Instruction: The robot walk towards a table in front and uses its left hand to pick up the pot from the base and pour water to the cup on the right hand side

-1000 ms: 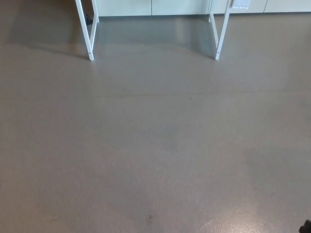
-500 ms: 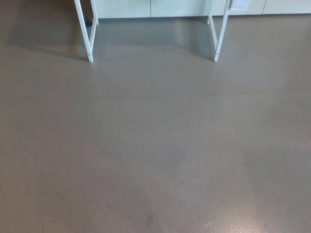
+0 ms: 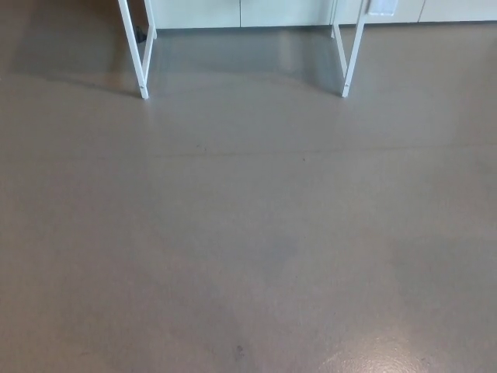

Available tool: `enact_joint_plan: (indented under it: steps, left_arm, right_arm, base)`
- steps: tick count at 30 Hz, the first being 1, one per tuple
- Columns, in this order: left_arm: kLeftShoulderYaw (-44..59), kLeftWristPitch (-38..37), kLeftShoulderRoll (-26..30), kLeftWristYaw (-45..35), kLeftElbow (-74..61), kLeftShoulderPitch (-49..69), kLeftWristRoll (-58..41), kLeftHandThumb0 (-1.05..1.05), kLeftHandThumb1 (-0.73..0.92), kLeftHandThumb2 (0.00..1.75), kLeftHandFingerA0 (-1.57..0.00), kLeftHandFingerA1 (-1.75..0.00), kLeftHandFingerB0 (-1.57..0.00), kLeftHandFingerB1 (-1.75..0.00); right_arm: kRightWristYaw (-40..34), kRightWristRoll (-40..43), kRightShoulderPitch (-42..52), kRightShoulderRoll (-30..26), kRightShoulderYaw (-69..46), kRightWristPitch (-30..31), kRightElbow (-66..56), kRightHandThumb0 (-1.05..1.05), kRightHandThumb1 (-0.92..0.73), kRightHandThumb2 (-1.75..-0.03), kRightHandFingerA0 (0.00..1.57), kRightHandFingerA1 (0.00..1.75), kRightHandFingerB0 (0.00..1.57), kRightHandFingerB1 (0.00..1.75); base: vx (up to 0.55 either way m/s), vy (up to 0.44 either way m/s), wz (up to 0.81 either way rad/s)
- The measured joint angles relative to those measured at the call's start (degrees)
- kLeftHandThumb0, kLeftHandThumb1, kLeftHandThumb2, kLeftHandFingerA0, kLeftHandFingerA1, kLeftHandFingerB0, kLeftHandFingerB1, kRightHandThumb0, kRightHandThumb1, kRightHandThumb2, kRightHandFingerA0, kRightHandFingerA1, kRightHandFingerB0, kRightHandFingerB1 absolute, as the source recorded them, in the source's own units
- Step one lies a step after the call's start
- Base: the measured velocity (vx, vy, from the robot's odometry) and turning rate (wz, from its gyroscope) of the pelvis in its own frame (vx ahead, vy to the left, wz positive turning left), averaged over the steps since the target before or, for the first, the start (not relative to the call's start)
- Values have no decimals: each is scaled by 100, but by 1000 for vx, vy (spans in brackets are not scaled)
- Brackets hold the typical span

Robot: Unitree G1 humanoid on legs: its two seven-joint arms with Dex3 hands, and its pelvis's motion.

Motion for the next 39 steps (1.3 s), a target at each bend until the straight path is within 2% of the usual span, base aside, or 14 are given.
enact_joint_plan:
  steps: [1,3,4,6,7,21,22,23,24,25,26,37,38,39]
  left_arm:
    - [1,3,3,-2,5,-8,-16,4,42,89,-22,-55,-16,-51]
    - [0,3,5,-3,8,-17,-53,4,42,90,-23,-55,-18,-51]
    - [0,4,5,0,6,-21,-67,4,42,90,-23,-55,-18,-51]
    - [-3,6,5,1,-2,-20,-94,4,42,90,-23,-55,-16,-51]
    - [-5,7,5,1,-3,-19,-106,3,42,90,-21,-54,-15,-50]
    - [-94,11,42,20,21,-50,-154,2,40,88,-24,-56,-15,-50]
    - [-94,11,59,23,21,-66,-158,2,41,88,-23,-55,-16,-51]
    - [-95,10,77,26,21,-104,-162,3,40,88,-25,-56,-18,-51]
    - [-101,7,74,28,25,-144,-169,3,40,88,-25,-56,-18,-51]
    - [-106,8,64,35,34,-148,-169,2,40,88,-23,-55,-16,-51]
    - [-107,9,51,38,48,-124,-170,3,41,89,-24,-56,-18,-52]
    - [-98,-5,146,33,162,-186,-183,3,40,87,-23,-55,-15,-50]
    - [-99,-5,148,33,161,-194,-184,3,39,87,-24,-56,-16,-51]
    - [-104,-5,144,33,153,-188,-184,3,40,88,-24,-56,-17,-51]
  right_arm:
    - [-2,9,-2,1,1,1,2,-13,-60,-58,57,55,18,34]
    - [-11,32,2,3,2,1,-22,-13,-60,-57,59,57,19,34]
    - [-16,42,8,4,6,3,-44,-10,-43,-88,51,68,4,47]
    - [-19,63,43,7,22,4,-123,-13,-60,-58,56,56,18,34]
    - [-24,69,56,7,34,4,-151,-11,-44,-89,44,65,5,47]
    - [-65,130,-28,-15,102,-3,8,-12,-42,-88,51,68,7,48]
    - [-64,131,-41,-15,106,-3,58,-18,-59,-58,54,54,19,34]
    - [-68,134,-54,-28,101,-4,107,-13,-42,-89,50,67,9,49]
    - [-79,136,-66,-44,96,-3,120,-13,-42,-89,50,67,9,49]
    - [-99,139,-81,-60,94,-2,97,-16,-58,-56,57,55,21,34]
    - [-127,145,-86,-80,77,-2,97,-21,-58,-56,55,53,22,34]
    - [-174,181,-123,-22,86,11,150,-18,-59,-58,52,53,21,36]
    - [-183,188,-110,-8,87,22,90,-13,-43,-89,49,67,7,48]
    - [-189,195,-92,9,93,29,1,-12,-42,-88,52,68,6,47]
  base:
    - [0,0,0]
    - [0,0,0]
    - [0,0,0]
    - [0,0,0]
    - [0,0,0]
    - [19,3,-5]
    - [-49,-27,10]
    - [-75,-32,46]
    - [0,0,0]
    - [-61,-13,-9]
    - [50,43,-7]
    - [137,258,-8]
    - [205,100,2]
    - [208,57,5]
